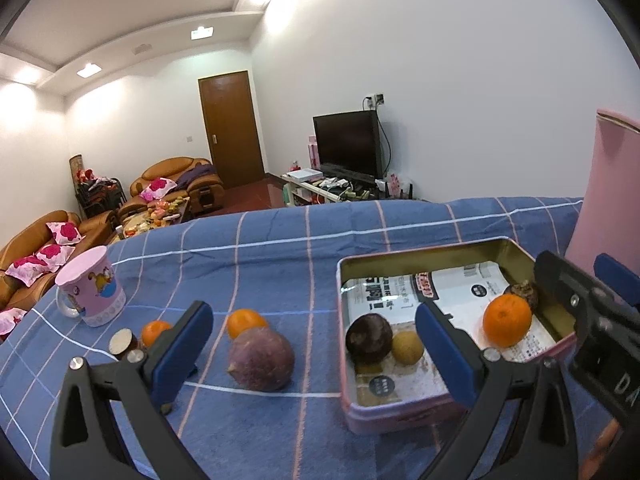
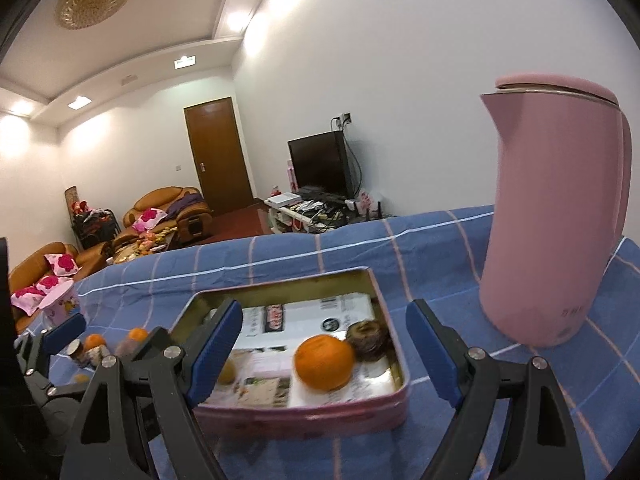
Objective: Organize fruits
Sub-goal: 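Withdraw both tools up from the tin box, then grasp the brown kiwi with the left tool while the right grasps the large purple fruit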
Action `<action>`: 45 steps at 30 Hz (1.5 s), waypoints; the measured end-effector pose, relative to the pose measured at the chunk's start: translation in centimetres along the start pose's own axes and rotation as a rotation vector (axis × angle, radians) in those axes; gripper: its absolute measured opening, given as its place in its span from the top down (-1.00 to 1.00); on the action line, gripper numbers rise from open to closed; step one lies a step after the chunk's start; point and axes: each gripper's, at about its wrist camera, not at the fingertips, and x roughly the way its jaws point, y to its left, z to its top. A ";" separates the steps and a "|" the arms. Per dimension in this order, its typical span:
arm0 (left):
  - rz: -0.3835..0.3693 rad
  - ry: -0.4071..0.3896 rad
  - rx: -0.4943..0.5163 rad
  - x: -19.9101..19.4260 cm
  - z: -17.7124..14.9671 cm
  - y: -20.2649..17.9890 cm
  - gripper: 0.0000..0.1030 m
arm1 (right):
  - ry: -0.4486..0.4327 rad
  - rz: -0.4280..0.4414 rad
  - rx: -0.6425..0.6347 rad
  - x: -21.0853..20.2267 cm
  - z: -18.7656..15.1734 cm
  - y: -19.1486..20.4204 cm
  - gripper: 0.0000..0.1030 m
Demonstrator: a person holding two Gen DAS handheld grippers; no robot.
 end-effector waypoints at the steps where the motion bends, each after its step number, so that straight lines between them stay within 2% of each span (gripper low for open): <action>1: -0.002 0.004 -0.003 0.0 -0.1 0.3 -1.00 | -0.003 0.001 -0.010 -0.1 -0.1 0.3 -0.65; 5: 0.004 0.018 -0.018 0.0 -0.4 2.1 -1.00 | -0.020 -0.006 -0.050 -0.8 -0.2 1.9 -0.65; 14: 0.036 0.050 -0.041 0.3 -1.1 6.3 -1.00 | 0.002 0.037 -0.063 -0.7 -1.0 5.1 -0.65; 20: 0.038 0.106 -0.058 0.9 -1.9 9.7 -1.00 | 0.010 0.064 -0.104 -0.4 -1.4 7.6 -0.65; 24: -0.013 0.178 -0.081 1.7 -2.7 12.5 -1.00 | 0.021 0.082 -0.119 -0.1 -1.7 9.2 -0.65; 29: -0.148 0.311 -0.128 3.7 -3.9 15.5 -0.97 | 0.040 0.111 -0.136 0.4 -2.1 11.1 -0.65; 34: -0.168 0.430 -0.184 5.7 -5.0 16.8 -0.69 | 0.083 0.139 -0.170 1.0 -2.5 13.1 -0.65; 36: -0.171 0.429 -0.173 5.6 -5.0 16.5 -0.59 | 0.091 0.146 -0.184 1.3 -2.5 13.6 -0.65; 37: -0.187 0.429 -0.158 5.5 -5.0 16.2 -0.45 | 0.095 0.153 -0.191 1.4 -2.5 14.0 -0.65; 39: -0.171 0.431 -0.130 5.4 -5.0 15.7 -0.32 | 0.110 0.167 -0.212 1.9 -2.6 14.7 -0.65; 41: -0.171 0.426 -0.132 5.4 -5.0 15.8 -0.11 | 0.124 0.168 -0.237 2.4 -2.7 15.3 -0.65; 43: -0.198 0.419 -0.158 5.4 -5.1 16.3 0.35 | 0.141 0.175 -0.276 3.2 -2.8 16.3 -0.65; 45: -0.219 0.418 -0.178 5.3 -5.1 16.8 0.40 | 0.165 0.183 -0.309 4.0 -2.8 17.1 -0.65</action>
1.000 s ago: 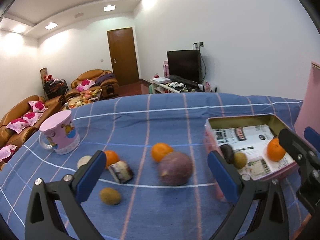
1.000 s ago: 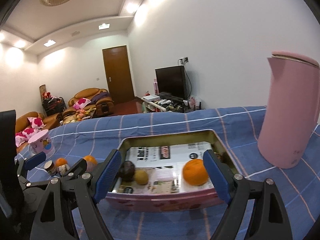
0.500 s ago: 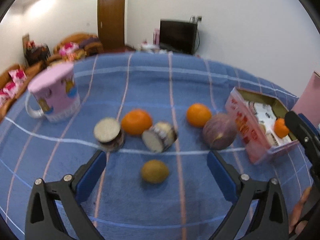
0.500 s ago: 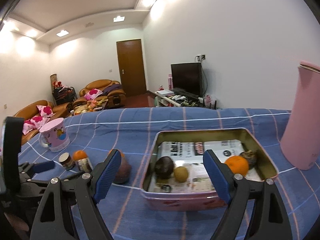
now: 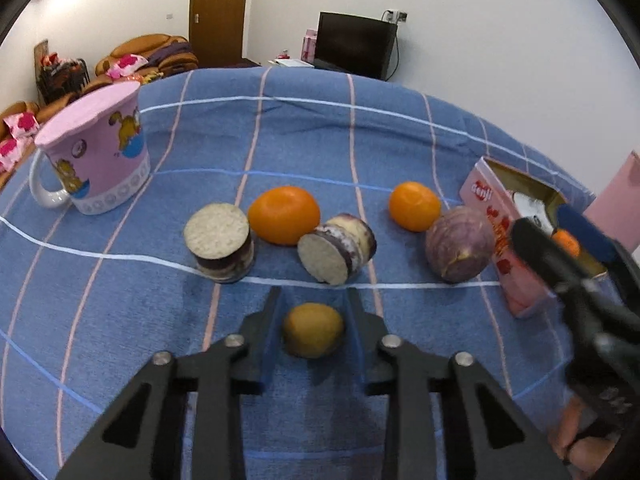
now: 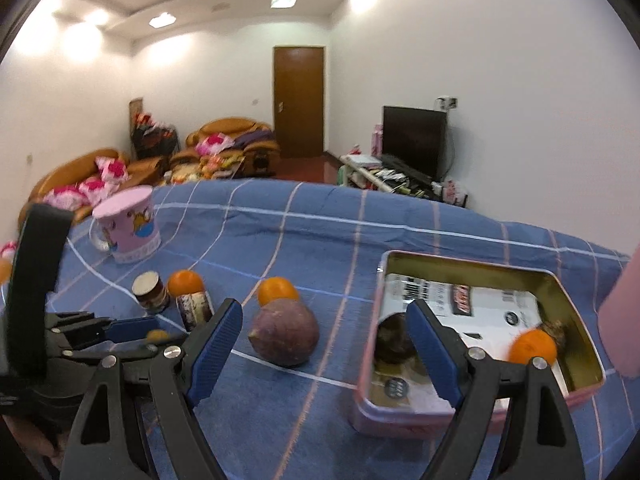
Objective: Organize fruits
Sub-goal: 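Grasp the brown kiwi with the left tool while the right grasps the large purple fruit, then lift the kiwi and purple fruit and carry both over the tin box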
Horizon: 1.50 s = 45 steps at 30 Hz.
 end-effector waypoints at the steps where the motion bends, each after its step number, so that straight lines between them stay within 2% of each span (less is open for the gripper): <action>1: -0.004 -0.001 -0.002 -0.1 0.0 0.1 0.40 | 0.018 0.003 -0.020 0.6 0.1 0.4 -0.65; 5: 0.035 -0.029 -0.011 -0.7 0.1 0.4 0.40 | 0.072 0.026 -0.079 2.3 0.5 1.7 -0.65; 12: 0.191 -0.261 -0.020 -4.6 0.4 1.0 0.40 | 0.182 0.028 -0.173 4.7 0.4 3.4 -0.65; 16: 0.220 -0.306 -0.042 -5.2 0.8 1.7 0.40 | 0.258 0.001 -0.208 6.4 0.2 3.9 -0.64; 17: 0.216 -0.307 -0.049 -5.2 0.9 1.7 0.40 | 0.275 -0.004 -0.238 6.7 0.1 4.4 -0.60; 19: 0.212 -0.305 -0.060 -5.1 1.0 2.0 0.40 | 0.310 0.011 -0.266 7.2 -0.3 5.0 -0.27; 22: 0.215 -0.306 -0.060 -5.0 1.1 2.1 0.40 | 0.305 -0.013 -0.252 7.0 -0.3 4.7 -0.03; 25: 0.220 -0.319 -0.056 -5.0 0.7 2.0 0.40 | 0.305 -0.011 -0.234 6.8 -0.3 4.0 -0.02; 29: 0.225 -0.341 -0.050 -5.4 0.3 1.6 0.40 | 0.273 0.029 -0.189 5.4 -0.2 3.6 -0.02; 34: 0.237 -0.390 -0.057 -6.0 0.1 1.6 0.40 | 0.080 0.003 -0.150 1.5 0.2 3.1 -0.02; 36: 0.241 -0.402 -0.057 -6.1 0.1 1.5 0.40 | 0.029 -0.007 -0.131 0.2 0.3 2.7 -0.02; 45: 0.278 -0.459 -0.023 -6.8 -0.3 0.1 0.40 | -0.070 -0.055 -0.097 -2.5 0.0 1.7 -0.02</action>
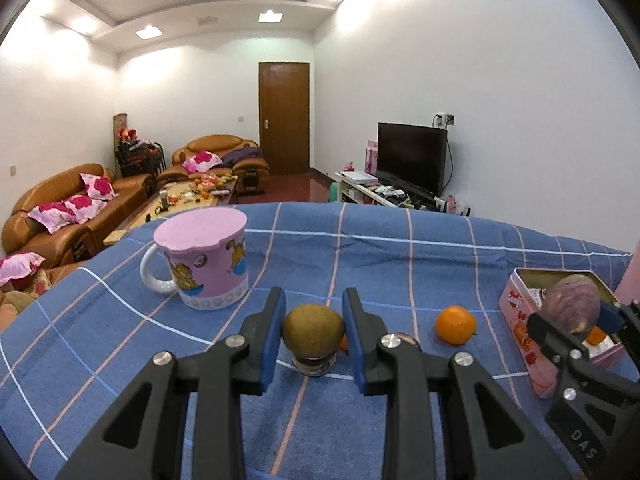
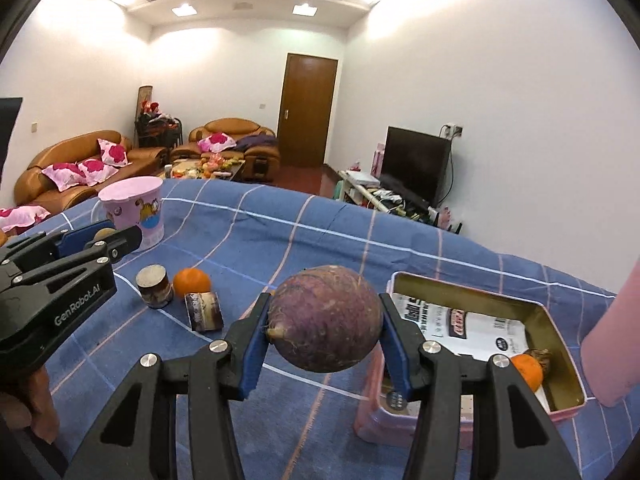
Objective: Organize fruits
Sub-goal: 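Lift the kiwi and purple fruit and carry both over the tin box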
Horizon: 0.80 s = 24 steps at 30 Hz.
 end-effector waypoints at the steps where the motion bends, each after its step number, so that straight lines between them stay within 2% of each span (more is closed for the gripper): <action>1: 0.005 -0.006 0.001 -0.1 0.0 -0.1 0.40 | -0.006 -0.005 0.001 -0.3 -0.1 -0.1 -0.02; 9: 0.031 -0.031 -0.014 -0.7 -0.1 -0.6 0.40 | -0.030 -0.008 0.026 -1.3 -0.5 -1.3 -0.02; 16: 0.050 -0.038 0.021 -1.1 -0.4 -2.5 0.40 | -0.045 -0.011 0.070 -1.9 -0.6 -3.0 -0.02; 24: 0.026 -0.021 0.034 -1.6 -0.6 -5.1 0.40 | -0.047 -0.002 0.119 -2.4 -0.8 -5.3 -0.03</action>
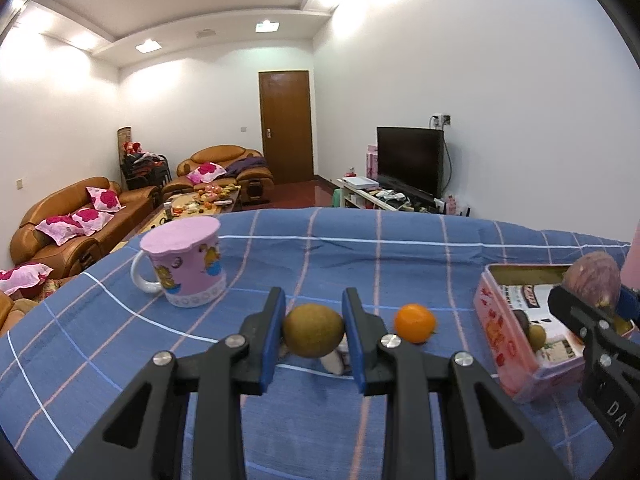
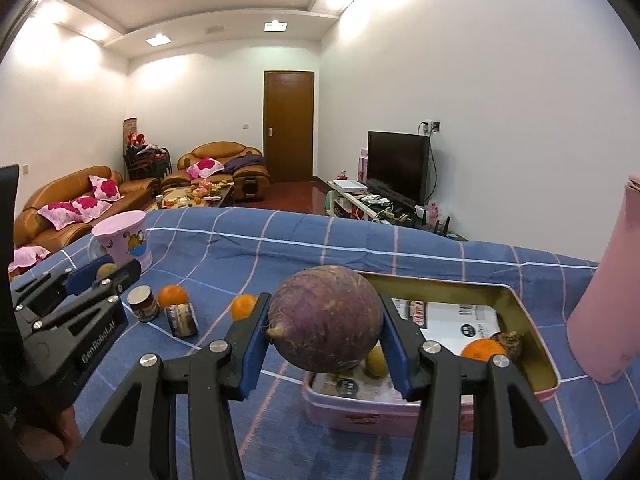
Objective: Organize fruits
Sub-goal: 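Lift the kiwi and purple fruit and carry both over the tin box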
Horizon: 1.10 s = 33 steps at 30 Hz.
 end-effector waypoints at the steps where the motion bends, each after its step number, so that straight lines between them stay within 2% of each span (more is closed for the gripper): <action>1: -0.005 -0.001 0.006 -0.1 0.0 -0.3 0.40 | -0.004 -0.003 -0.002 -0.2 0.0 -0.2 -0.02; 33: -0.155 -0.036 0.097 -1.3 1.1 -12.7 0.40 | -0.064 -0.153 0.062 -2.3 0.3 -11.0 -0.03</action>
